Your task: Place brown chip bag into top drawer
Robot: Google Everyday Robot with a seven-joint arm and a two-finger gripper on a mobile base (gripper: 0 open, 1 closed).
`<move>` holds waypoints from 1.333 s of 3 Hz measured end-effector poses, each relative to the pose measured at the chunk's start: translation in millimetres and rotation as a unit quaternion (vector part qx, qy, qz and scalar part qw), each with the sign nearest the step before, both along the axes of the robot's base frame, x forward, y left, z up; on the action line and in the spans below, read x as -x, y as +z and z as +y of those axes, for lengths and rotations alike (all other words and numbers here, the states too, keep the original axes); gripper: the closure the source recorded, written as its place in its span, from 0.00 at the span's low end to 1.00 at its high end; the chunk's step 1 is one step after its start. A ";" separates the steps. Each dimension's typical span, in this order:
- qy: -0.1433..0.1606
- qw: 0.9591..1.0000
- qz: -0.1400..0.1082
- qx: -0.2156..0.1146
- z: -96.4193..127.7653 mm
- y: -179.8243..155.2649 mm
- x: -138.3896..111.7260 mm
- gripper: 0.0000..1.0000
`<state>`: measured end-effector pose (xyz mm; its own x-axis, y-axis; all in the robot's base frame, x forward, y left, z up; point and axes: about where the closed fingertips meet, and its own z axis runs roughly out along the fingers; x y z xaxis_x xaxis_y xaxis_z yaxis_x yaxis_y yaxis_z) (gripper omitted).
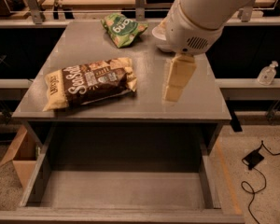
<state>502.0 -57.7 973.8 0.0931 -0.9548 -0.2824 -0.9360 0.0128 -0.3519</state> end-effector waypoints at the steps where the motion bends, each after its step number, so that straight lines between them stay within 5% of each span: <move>1: 0.044 0.999 -0.018 -0.024 48.0 -5.0 -12.4 0.00; 2: 0.044 0.999 -0.018 -0.024 48.0 -4.9 -12.4 0.00; 4: 0.077 0.996 -0.013 -0.033 94.0 -62.0 -36.2 0.00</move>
Offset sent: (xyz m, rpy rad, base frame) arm 0.0102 0.0359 -0.0051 0.0311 -0.0262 0.0663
